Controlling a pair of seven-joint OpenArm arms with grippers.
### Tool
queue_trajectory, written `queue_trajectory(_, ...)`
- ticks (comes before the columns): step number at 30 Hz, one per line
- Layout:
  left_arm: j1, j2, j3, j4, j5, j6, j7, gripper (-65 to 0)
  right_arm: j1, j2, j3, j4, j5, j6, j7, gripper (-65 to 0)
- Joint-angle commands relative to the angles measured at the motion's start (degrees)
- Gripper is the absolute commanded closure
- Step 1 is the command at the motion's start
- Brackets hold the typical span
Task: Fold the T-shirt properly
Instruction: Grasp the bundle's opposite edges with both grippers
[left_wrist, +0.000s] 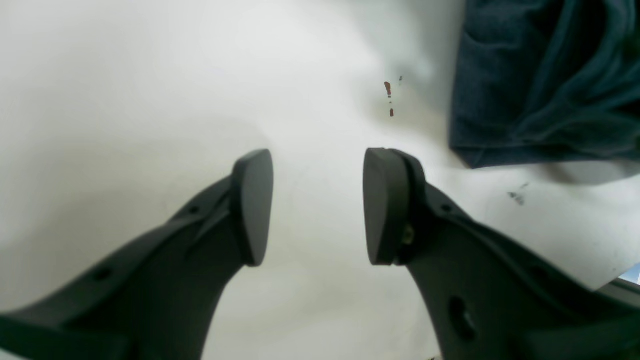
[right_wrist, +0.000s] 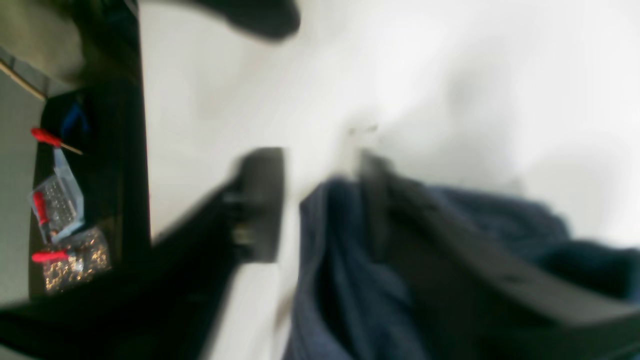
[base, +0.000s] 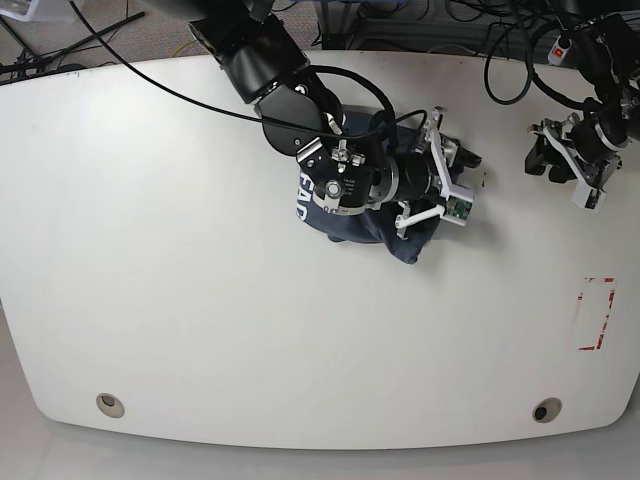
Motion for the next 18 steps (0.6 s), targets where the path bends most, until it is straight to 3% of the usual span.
queue_trajectory(1,-0.4,-1.1,1.1,1.1,-0.8,-0.1,-1.1,-26.8,2.1,-1.1,1.5,2.7,4.2,-3.0,2.9,-40.1)
queue_trajectory(4,-0.8,-1.2,3.2,1.3,-0.9,-0.1,-1.1,-26.8,2.6,-1.1,6.3,4.8,7.7,-3.7,2.7,-41.2)
queue_trajectory(10,-2.3,-0.9,9.5,8.4,-0.7,-0.1,-1.1,-26.8,2.7,4.9,13.1,8.8,15.8,-3.7,2.7,-38.5)
queue_trajectory(13,-2.6,-0.9,14.1,10.9,-0.7,-0.1,-1.1,-26.8,2.3,9.0,15.3,8.8,20.3,-3.7,1.8,-33.6)
queue_trajectory(18,-2.9,-0.8,19.7,13.9,-0.8,-0.1,-1.1,-26.8,-0.1,15.9,16.4,10.4,26.4,-3.7,1.0,-19.7)
